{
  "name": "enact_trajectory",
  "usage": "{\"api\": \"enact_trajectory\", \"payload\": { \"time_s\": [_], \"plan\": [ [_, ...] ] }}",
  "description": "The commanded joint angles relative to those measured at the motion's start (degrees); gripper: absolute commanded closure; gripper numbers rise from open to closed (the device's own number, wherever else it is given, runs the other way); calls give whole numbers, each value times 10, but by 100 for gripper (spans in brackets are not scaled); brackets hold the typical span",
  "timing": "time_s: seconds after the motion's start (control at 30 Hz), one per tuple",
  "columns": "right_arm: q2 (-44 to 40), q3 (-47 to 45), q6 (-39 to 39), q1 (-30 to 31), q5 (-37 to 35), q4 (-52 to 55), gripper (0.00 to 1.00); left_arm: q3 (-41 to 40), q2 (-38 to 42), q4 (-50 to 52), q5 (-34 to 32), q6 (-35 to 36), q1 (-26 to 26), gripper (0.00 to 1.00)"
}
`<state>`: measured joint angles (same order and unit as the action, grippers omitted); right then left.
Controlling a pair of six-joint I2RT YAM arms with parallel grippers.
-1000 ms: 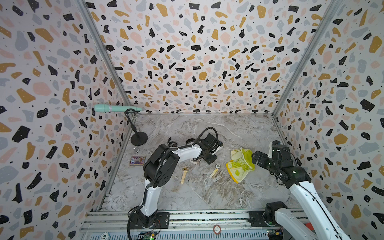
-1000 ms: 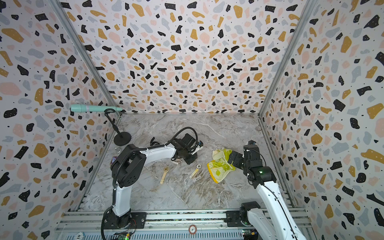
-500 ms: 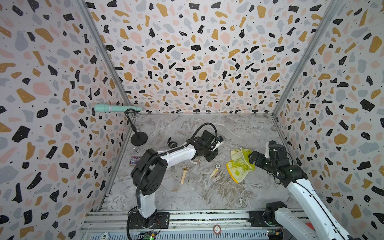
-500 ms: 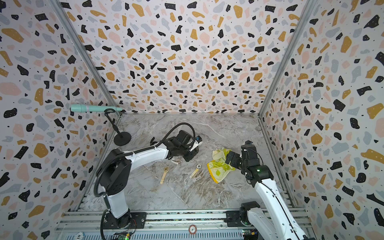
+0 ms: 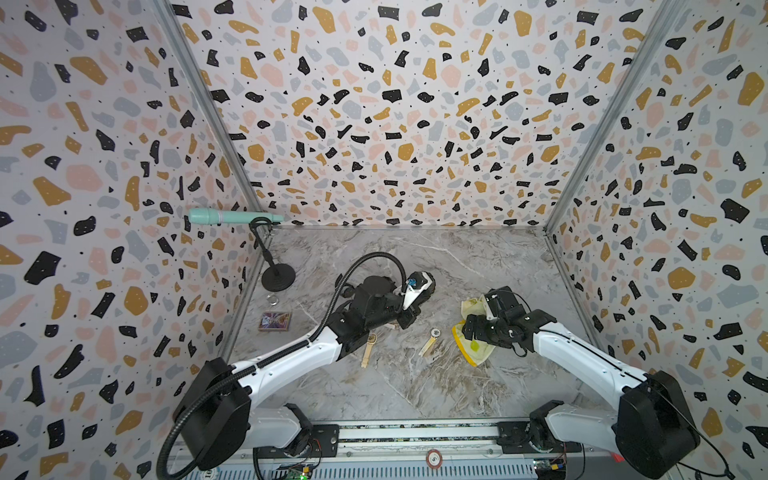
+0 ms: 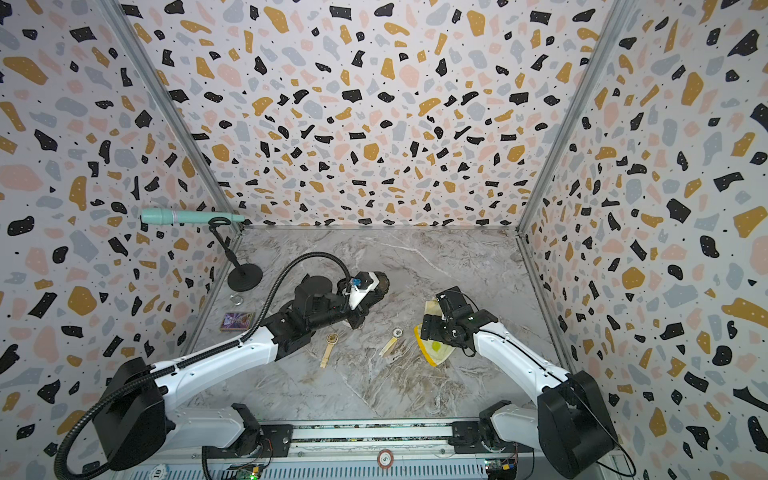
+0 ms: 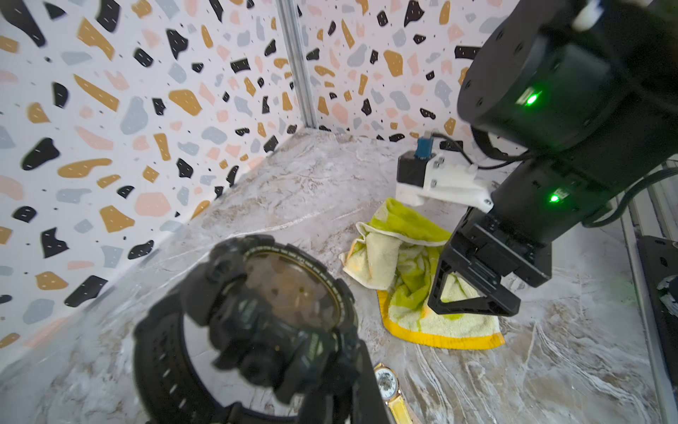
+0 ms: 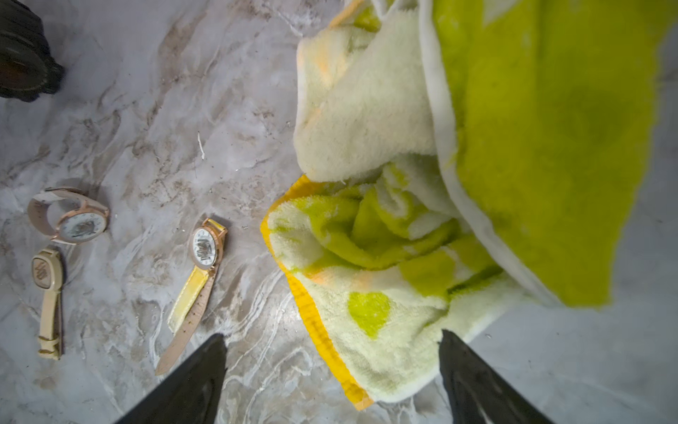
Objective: Wipe the watch dial
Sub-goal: Pick up the cleaning item at the center of the board.
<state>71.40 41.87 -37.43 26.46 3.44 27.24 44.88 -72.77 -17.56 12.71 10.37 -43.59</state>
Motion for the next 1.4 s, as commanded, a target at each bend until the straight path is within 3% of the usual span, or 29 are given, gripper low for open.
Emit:
{"api": "enact_trajectory", "payload": {
  "time_s": [0.0,0.3,0.5,0.67,0.7,0.73,0.77,1.03,1.37],
  "plan": [
    [22,10,-5,5,7,-18,9,-55,48,-121,-26,-1,-2,100],
    [123,39,-17,28,-8,-28,15,-139,112,-177,-53,-24,-1,100],
    [175,59,-52,30,-34,-25,29,-169,120,-228,-53,-45,-1,100],
    [201,59,-69,31,-41,-33,61,-181,114,-248,-33,-39,-1,100],
    [204,58,-66,30,-37,-37,73,-182,113,-247,-28,-34,0,100],
    [204,59,-61,30,-29,-42,92,-181,112,-247,-15,-24,2,100],
    [201,61,-57,29,-17,-45,100,-182,112,-247,-7,-14,2,100],
    [74,116,-18,7,17,-19,100,-139,74,-204,33,28,13,100],
    [-45,185,71,-28,123,-10,100,-34,-43,-200,131,21,23,100]
  ]
}}
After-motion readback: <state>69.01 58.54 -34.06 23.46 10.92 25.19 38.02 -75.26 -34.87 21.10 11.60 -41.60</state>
